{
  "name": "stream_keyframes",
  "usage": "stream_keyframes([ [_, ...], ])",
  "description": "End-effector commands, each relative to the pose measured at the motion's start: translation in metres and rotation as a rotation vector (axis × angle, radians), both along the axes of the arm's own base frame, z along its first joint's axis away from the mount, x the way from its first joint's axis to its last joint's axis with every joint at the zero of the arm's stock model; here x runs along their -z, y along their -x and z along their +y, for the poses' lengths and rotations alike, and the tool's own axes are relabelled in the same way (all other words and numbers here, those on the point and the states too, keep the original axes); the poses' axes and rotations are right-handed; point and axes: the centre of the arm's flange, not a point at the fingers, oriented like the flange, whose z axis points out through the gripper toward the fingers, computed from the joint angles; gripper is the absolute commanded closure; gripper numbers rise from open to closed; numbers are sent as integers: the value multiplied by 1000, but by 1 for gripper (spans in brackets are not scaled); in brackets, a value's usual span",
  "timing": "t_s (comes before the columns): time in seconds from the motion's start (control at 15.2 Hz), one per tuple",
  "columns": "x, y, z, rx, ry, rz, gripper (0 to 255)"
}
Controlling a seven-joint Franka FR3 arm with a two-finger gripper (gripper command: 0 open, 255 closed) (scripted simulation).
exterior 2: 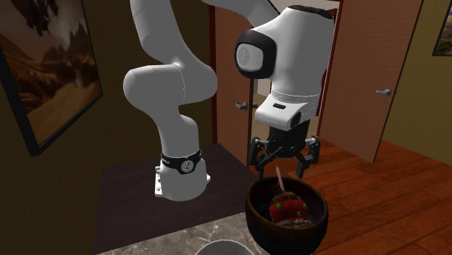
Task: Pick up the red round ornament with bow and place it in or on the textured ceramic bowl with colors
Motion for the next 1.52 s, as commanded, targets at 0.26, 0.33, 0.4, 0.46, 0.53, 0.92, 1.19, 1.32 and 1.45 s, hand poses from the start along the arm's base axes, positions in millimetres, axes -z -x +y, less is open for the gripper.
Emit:
stream_keyframes([
  [0.26, 9, 1, 1, 0, 0, 0, 0],
  [0.33, 9, 1, 1, 0, 0, 0, 0],
  [0.4, 9, 1, 1, 0, 0, 0, 0],
  [0.46, 9, 1, 1, 0, 0, 0, 0],
  [0.53, 9, 1, 1, 0, 0, 0, 255],
  [0.92, 9, 2, 2, 0, 0, -1, 255],
  [1.19, 3, 1, 1, 0, 0, 0, 255],
  [1.32, -7, 1, 1, 0, 0, 0, 255],
  [1.45, -18, 1, 1, 0, 0, 0, 255],
])
